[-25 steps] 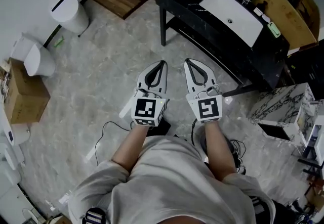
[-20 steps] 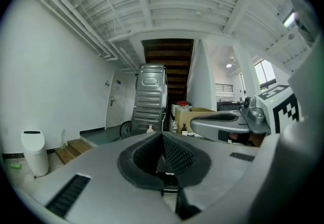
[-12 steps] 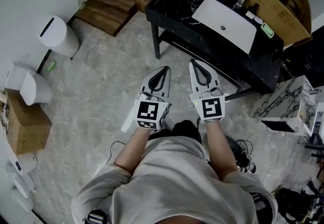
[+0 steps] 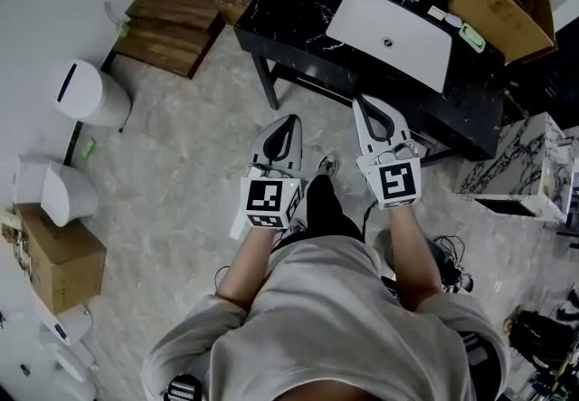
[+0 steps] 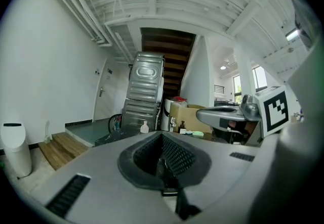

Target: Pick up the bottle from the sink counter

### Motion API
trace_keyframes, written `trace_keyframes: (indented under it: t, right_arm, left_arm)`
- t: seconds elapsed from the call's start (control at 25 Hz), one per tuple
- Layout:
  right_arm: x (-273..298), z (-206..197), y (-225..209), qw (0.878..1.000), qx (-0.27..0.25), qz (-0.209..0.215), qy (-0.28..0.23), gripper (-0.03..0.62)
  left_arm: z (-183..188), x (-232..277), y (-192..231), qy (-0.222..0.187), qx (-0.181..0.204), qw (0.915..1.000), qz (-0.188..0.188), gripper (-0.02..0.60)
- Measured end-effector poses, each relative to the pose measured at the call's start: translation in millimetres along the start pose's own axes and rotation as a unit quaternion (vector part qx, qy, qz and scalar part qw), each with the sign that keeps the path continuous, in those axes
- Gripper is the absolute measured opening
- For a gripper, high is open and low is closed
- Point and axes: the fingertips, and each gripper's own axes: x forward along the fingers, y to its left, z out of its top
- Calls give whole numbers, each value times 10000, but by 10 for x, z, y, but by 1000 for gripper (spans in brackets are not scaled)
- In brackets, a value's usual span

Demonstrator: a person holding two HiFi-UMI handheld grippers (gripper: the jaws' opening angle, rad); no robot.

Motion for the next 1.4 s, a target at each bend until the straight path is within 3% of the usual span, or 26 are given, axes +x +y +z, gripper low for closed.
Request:
trace_keyframes:
  t: [0.24,0.48,0.68,0.96,1.08,1.2,1.4]
  right_arm:
    - [635,-230,-458,10000,43,11,77,8]
    - [1145,-511,-1141,9997,99,19,232,8]
    - [1341,-662,-1608,9990,272,-212,293,8]
    - [1511,-675,-2061,9992,256,-209,228,8]
    - [1575,-614,-2205,9982,483,-302,175,8]
    - [1670,-534,-2327,9991,302,-292,73,8]
    - [1839,-470,-2480,9988,294,-397,12,8]
  left_arm:
    - [100,777,286,236,180,9995,-129,11]
    - [124,1686,240,447,110,9973,-574,11]
    - [102,2291,160,736,192,9919,-1022,11]
    - [182,2713,174,695,266,9918,-1035,11]
    - [246,2823,229,663,322,9920,-1025,11]
    - [284,2938,277,632,298,9921,-1039,11]
    - [264,3232,270,643,261,9890,-1304,11]
